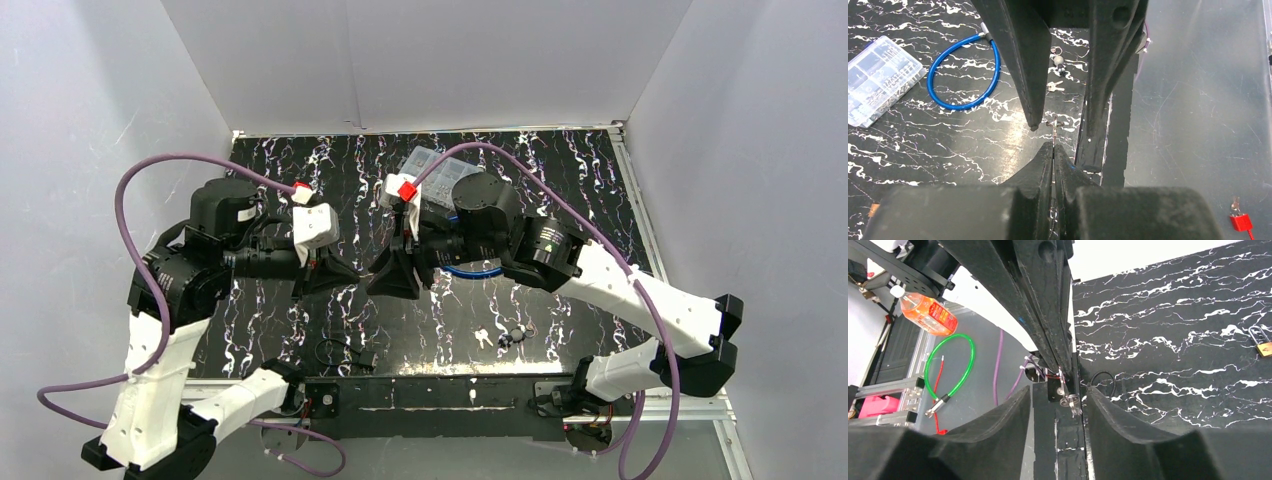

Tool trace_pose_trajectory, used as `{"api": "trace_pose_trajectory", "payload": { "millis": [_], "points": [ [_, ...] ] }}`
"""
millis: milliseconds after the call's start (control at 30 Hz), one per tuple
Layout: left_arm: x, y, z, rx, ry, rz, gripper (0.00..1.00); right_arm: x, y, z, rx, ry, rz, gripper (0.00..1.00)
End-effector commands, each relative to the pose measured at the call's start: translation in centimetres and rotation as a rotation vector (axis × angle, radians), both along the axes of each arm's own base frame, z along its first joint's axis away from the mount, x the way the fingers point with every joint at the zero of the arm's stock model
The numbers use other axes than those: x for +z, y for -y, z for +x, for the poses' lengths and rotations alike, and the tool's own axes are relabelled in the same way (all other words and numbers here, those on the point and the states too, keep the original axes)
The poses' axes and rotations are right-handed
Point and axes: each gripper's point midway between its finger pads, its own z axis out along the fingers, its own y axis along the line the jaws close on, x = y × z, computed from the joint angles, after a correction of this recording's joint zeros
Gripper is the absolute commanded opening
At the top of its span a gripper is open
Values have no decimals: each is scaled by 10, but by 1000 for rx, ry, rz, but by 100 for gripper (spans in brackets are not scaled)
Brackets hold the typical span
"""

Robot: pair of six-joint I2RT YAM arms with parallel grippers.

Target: Unlock with the key

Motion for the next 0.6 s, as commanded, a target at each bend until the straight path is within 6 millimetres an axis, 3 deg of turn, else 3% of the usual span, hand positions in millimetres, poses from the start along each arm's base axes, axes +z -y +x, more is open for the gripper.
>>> {"api": "trace_pose_trajectory", "payload": {
  "millis": [0, 233, 567],
  "points": [
    [2, 3, 1, -5, -18, -14, 0, 10, -5, 6, -17, 50, 50, 48],
    [1, 4, 4, 2, -20, -11, 0, 9, -7, 11, -44, 60, 71, 31],
    [-1, 3, 4, 7, -25, -3, 0, 14, -4, 21, -103, 99, 102, 26]
  ]
}}
